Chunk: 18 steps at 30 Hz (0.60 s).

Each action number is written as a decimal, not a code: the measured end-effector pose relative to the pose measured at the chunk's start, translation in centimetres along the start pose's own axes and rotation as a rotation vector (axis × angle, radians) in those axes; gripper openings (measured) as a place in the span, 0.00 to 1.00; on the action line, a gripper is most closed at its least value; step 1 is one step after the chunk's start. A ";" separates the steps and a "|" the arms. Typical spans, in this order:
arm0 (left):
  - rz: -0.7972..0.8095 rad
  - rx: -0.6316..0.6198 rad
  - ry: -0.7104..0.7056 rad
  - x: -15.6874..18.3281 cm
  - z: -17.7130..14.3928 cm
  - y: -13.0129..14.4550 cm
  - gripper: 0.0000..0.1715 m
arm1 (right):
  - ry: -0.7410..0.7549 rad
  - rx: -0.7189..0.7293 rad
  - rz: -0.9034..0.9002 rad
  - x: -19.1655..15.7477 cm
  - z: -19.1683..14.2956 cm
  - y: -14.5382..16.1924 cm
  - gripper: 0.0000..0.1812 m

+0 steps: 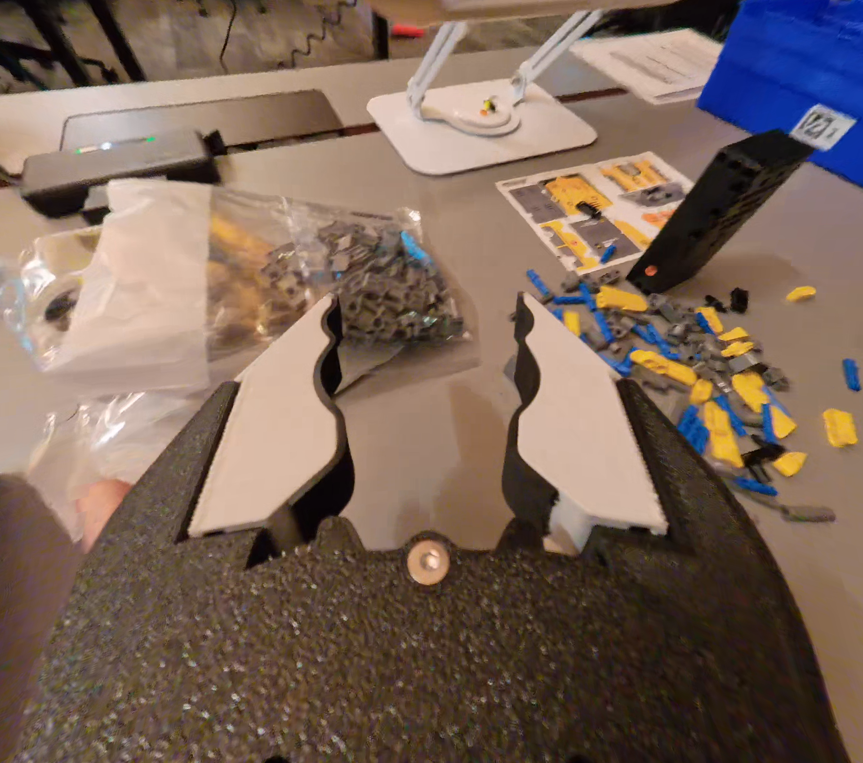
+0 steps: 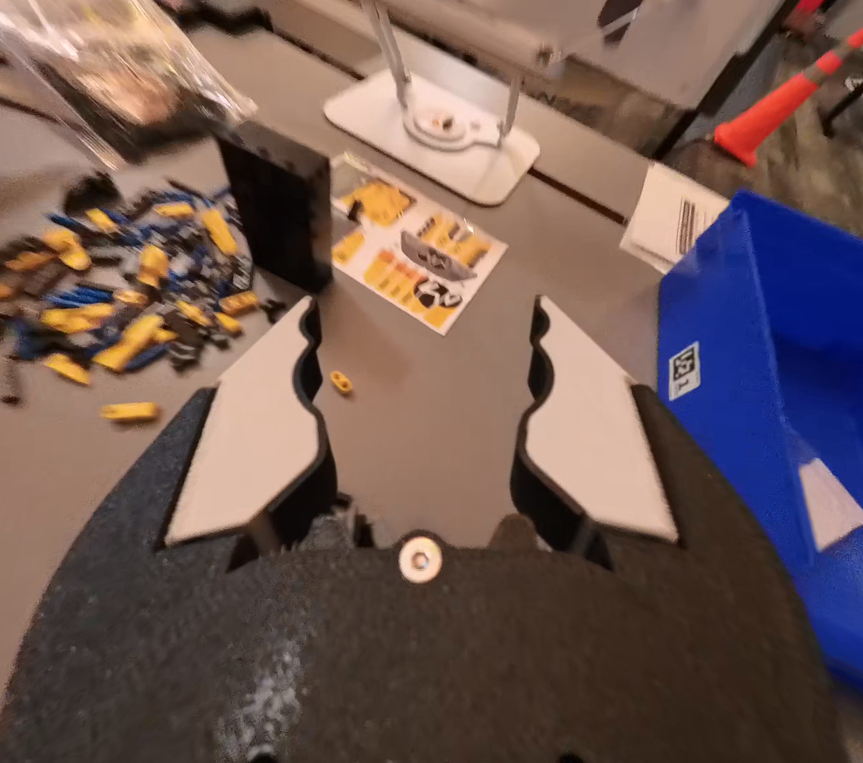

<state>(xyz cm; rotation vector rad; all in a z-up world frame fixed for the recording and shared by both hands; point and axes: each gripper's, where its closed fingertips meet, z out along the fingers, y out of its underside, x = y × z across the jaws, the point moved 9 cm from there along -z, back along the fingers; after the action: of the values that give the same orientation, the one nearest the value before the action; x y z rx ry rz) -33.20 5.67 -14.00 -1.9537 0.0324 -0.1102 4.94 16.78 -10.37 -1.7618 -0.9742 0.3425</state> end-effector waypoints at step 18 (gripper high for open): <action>0.097 -0.168 0.032 -0.6 1.4 2.7 0.44 | -0.178 -0.087 0.165 6.0 8.3 5.8 0.49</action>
<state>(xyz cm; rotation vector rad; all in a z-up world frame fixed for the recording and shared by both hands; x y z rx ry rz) -33.59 5.96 -17.07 -2.1141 0.1618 -0.0774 6.05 25.90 -17.67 -1.9210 -0.9827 0.5785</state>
